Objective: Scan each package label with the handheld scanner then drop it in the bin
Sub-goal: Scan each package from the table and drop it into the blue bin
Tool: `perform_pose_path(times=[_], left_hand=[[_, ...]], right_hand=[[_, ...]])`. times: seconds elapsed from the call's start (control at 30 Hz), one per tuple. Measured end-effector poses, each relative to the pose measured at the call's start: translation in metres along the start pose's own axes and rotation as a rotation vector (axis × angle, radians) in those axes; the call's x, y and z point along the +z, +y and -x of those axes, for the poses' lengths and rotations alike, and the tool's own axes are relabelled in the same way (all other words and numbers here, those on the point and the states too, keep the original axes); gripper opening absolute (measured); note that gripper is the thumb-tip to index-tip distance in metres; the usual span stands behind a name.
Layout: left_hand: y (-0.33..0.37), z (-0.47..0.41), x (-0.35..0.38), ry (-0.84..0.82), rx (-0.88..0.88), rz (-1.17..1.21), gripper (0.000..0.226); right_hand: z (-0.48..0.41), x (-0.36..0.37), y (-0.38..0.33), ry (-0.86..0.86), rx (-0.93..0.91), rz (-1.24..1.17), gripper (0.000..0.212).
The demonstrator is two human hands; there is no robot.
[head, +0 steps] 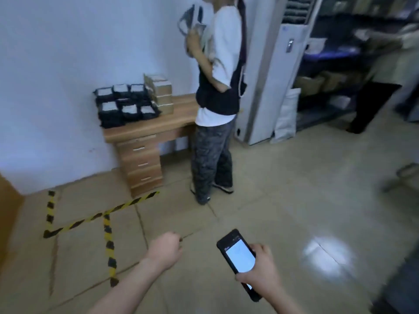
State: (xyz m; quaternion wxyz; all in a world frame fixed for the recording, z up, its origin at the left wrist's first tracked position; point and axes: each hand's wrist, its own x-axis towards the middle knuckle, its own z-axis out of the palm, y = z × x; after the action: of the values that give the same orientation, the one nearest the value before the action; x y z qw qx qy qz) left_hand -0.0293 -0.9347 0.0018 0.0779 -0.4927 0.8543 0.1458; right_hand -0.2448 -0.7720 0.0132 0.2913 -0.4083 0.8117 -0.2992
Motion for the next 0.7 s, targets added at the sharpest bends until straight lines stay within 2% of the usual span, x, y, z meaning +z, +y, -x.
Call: perform_pose_path(times=[0.13,0.3,0.4,0.6,0.7], left_hand=[[0.139,-0.056,-0.014,0.0,0.334,-0.129,0.03],[0.304,-0.098,-0.006,-0.007,0.691,-0.202,0.028],[0.392,-0.114,0.009,-0.036,0.843,-0.193,0.025],[0.569,-0.137,0.023,-0.093,1.088,-0.075,0.022],[0.654,-0.136,0.034,-0.138,1.235,-0.088,0.019]], right_hand=[[0.023,-0.079,0.072,0.207,0.191,-0.09,0.066],[0.057,-0.158,0.148,0.436,0.448,-0.112,0.07],[0.07,-0.206,0.184,0.515,0.628,-0.092,0.079],[0.09,-0.296,0.242,0.745,0.803,-0.15,0.087],[0.106,-0.324,0.271,0.845,0.886,-0.171,0.088]])
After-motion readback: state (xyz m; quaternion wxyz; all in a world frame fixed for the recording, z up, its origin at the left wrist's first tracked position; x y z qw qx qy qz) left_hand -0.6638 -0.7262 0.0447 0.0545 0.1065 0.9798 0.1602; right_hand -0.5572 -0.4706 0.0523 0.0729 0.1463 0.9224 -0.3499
